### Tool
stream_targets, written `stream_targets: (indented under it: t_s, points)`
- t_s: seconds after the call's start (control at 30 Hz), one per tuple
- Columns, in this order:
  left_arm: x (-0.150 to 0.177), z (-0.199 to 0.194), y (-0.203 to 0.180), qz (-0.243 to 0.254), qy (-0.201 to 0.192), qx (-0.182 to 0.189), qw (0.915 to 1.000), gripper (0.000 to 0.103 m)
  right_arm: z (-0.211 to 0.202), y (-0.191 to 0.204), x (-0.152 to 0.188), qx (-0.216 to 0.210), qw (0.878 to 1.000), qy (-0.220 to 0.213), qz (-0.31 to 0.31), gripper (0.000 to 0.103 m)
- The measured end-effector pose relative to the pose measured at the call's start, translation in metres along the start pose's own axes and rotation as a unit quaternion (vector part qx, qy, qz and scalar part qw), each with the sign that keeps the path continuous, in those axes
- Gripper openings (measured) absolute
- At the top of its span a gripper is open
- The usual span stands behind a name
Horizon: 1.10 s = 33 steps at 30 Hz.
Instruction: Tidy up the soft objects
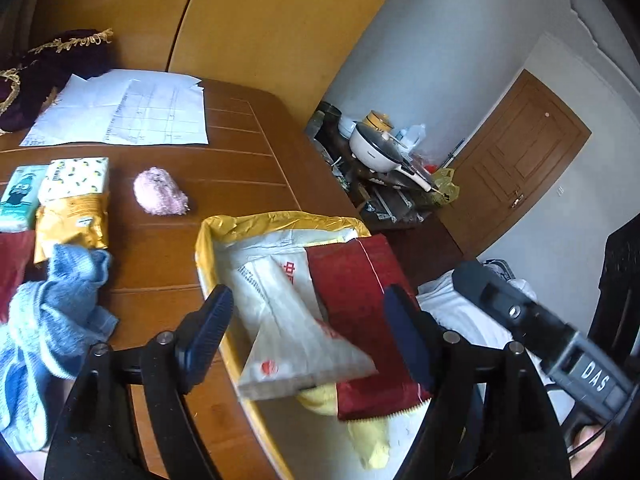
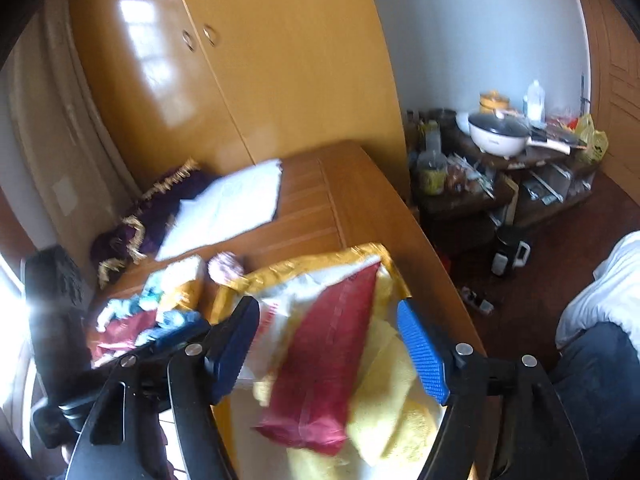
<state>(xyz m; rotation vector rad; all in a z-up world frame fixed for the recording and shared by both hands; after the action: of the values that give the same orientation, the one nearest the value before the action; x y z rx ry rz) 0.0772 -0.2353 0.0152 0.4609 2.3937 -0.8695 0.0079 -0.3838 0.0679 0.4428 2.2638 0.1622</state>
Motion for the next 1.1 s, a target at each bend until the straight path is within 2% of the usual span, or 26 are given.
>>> stream_targets:
  t_s: [0.07, 0.2, 0.27, 0.37, 0.47, 0.57, 0.63, 0.7, 0.8, 0.83, 0.93, 1.1]
  points:
    - [0.004, -0.019, 0.006, 0.003, -0.009, 0.0, 1.0, 0.077, -0.012, 0.014, -0.001, -0.025, 1.0, -0.009, -0.003, 0.074]
    - [0.016, -0.066, 0.04, 0.013, -0.042, -0.065, 0.9969, 0.077, -0.028, 0.067, 0.01, -0.105, 0.994, -0.017, -0.031, 0.074]
    - [0.023, -0.092, 0.067, 0.004, -0.059, -0.099, 0.9933, 0.077, -0.027, 0.098, 0.022, -0.148, 0.988, -0.007, -0.041, 0.074]
    - [0.03, -0.129, 0.11, -0.014, -0.082, -0.171, 0.9818, 0.077, -0.016, 0.132, 0.039, -0.178, 0.983, 0.017, -0.049, 0.074]
    - [0.036, -0.156, 0.151, -0.037, -0.091, -0.231, 0.9681, 0.077, 0.009, 0.167, 0.058, -0.203, 0.976, 0.061, -0.05, 0.074]
    - [0.037, -0.176, 0.187, -0.07, -0.092, -0.25, 0.9612, 0.077, 0.031, 0.19, 0.074, -0.197, 0.975, 0.089, -0.05, 0.074]
    - [0.036, -0.181, 0.207, -0.09, -0.089, -0.25, 0.96, 0.077, 0.047, 0.199, 0.083, -0.185, 0.976, 0.106, -0.05, 0.073]
    - [0.031, -0.179, 0.224, -0.101, -0.082, -0.246, 0.9607, 0.077, 0.063, 0.203, 0.089, -0.182, 0.974, 0.13, -0.036, 0.068]
    - [0.026, -0.169, 0.247, -0.109, -0.053, -0.25, 0.9606, 0.077, 0.088, 0.206, 0.097, -0.166, 0.973, 0.16, -0.018, 0.061]
    - [0.023, -0.164, 0.251, -0.106, -0.045, -0.244, 0.9628, 0.077, 0.092, 0.206, 0.098, -0.161, 0.973, 0.163, -0.015, 0.057]
    - [0.017, -0.152, 0.263, -0.115, -0.021, -0.252, 0.9607, 0.072, 0.107, 0.204, 0.099, -0.135, 0.976, 0.17, -0.007, 0.048]
    - [0.002, -0.125, 0.275, -0.103, 0.014, -0.252, 0.962, 0.072, 0.126, 0.205, 0.098, -0.13, 0.974, 0.186, 0.006, 0.046]
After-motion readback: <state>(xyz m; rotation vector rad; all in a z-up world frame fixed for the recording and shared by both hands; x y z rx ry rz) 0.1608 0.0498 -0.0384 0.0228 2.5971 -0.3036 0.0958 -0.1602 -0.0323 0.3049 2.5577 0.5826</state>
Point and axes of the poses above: each gripper's, at about its wrist camera, not at the fingertips, and z roughly the way its jaws point, y to its left, x to its underside, the point moved 4 cm from there along z, roughly the way its jaws point, and after that the axes turned 2 degrees about y, right-handed, at the moved point
